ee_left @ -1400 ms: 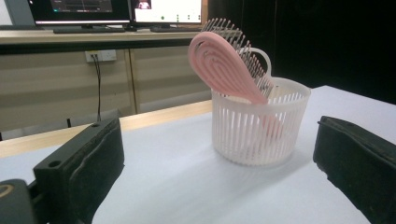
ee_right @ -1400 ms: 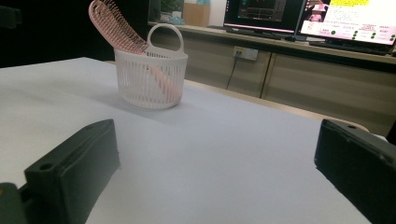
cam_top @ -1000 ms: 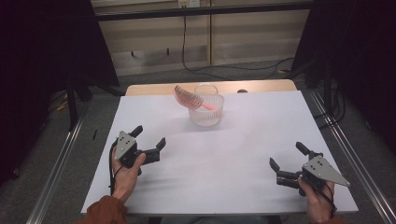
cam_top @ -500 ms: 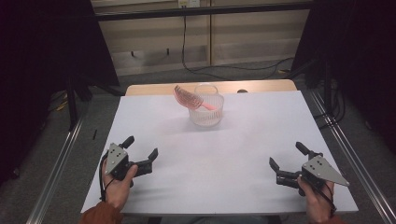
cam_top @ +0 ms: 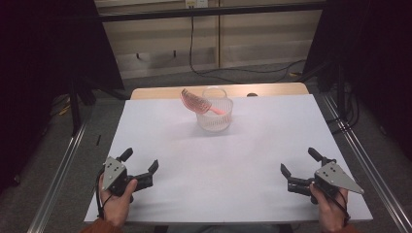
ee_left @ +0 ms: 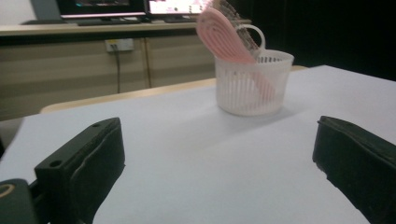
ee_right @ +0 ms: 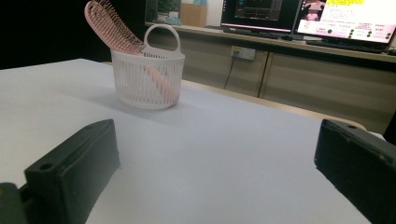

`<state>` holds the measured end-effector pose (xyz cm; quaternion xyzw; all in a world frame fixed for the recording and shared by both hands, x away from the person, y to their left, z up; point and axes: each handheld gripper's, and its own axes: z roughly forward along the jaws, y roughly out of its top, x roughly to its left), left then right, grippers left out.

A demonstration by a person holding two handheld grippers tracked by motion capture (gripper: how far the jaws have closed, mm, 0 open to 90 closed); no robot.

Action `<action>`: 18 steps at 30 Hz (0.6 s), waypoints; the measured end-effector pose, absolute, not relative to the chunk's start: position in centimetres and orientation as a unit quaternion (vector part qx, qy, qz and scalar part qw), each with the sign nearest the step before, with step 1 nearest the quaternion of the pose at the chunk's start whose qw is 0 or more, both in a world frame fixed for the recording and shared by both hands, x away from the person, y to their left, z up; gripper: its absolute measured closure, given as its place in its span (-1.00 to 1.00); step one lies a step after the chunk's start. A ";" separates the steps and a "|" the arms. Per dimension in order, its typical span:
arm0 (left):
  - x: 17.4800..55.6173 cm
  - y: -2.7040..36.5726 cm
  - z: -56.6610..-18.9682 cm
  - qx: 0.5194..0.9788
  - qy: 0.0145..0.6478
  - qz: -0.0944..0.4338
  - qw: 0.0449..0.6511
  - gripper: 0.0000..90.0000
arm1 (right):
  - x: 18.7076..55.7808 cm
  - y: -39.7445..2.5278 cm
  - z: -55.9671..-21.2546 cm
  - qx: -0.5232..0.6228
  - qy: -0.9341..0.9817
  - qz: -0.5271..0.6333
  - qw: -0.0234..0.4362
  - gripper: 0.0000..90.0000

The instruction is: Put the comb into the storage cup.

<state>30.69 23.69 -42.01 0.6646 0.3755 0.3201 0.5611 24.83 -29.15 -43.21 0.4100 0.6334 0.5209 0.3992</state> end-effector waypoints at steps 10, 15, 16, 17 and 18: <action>30.3 24.5 -42.5 0.648 0.399 0.330 0.559 -0.94 | 24.8 -29.2 -43.2 0.414 0.629 0.523 0.400 -1.00; 30.4 24.2 -42.5 0.665 0.385 0.310 0.560 -0.94 | 24.9 -29.2 -43.3 0.412 0.630 0.523 0.399 -1.00; 30.5 24.1 -42.4 0.665 0.382 0.311 0.562 -0.94 | 24.9 -29.2 -43.3 0.412 0.630 0.523 0.400 -1.00; 30.4 24.2 -42.4 0.662 0.383 0.310 0.564 -0.94 | 24.9 -29.2 -43.3 0.412 0.630 0.523 0.399 -1.00; 30.4 24.3 -42.3 0.664 0.381 0.315 0.561 -0.94 | 24.9 -29.3 -43.3 0.412 0.630 0.524 0.399 -1.00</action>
